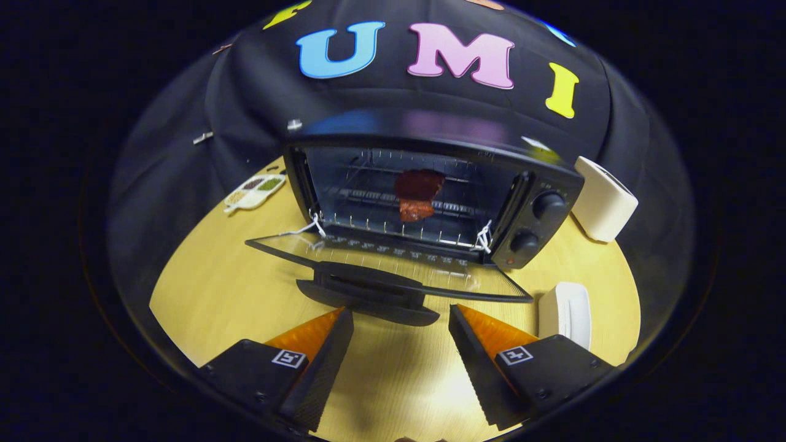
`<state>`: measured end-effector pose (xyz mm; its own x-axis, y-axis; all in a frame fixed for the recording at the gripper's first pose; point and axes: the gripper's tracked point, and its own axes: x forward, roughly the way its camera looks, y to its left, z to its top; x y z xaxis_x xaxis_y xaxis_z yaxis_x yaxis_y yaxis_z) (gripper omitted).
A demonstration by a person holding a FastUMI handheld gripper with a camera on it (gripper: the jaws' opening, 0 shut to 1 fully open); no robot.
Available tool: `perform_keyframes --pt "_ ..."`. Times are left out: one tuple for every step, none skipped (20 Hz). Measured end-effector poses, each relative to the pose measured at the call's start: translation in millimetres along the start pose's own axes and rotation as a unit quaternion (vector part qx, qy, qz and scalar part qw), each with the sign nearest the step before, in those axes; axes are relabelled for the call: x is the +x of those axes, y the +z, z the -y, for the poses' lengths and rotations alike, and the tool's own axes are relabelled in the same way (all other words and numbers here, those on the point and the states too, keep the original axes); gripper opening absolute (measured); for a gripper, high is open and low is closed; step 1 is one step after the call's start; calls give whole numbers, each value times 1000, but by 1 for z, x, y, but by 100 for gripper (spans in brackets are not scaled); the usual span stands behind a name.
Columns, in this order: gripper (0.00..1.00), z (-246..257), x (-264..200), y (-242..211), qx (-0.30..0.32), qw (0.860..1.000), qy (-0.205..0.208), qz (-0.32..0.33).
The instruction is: Open the toaster oven, put the food inside, and close the toaster oven door.
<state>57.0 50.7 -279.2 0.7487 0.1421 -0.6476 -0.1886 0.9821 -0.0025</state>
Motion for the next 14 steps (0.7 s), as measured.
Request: perform_keyframes --pt "97 -1 -1 14 8 1000 2 10" --pt "97 0 -1 29 12 1000 1 21" --pt "97 1 6 46 13 999 1 35" --pt "97 1 8 61 10 999 0 48" --pt "97 2 10 75 7 998 -2 57" --pt "97 3 13 87 3 998 -3 65" --pt "97 4 15 96 0 997 -4 72" --pt "97 4 12 106 1 997 -3 79" --pt "97 4 10 115 2 996 -2 88" --pt "97 6 4 124 1 995 -2 100" --pt "97 7 -4 131 -1 994 -3 113" --pt "97 10 -13 137 -2 992 -3 125" --pt "97 13 -22 142 -2 991 -4 137" --pt "97 18 -34 148 -3 989 -8 150"
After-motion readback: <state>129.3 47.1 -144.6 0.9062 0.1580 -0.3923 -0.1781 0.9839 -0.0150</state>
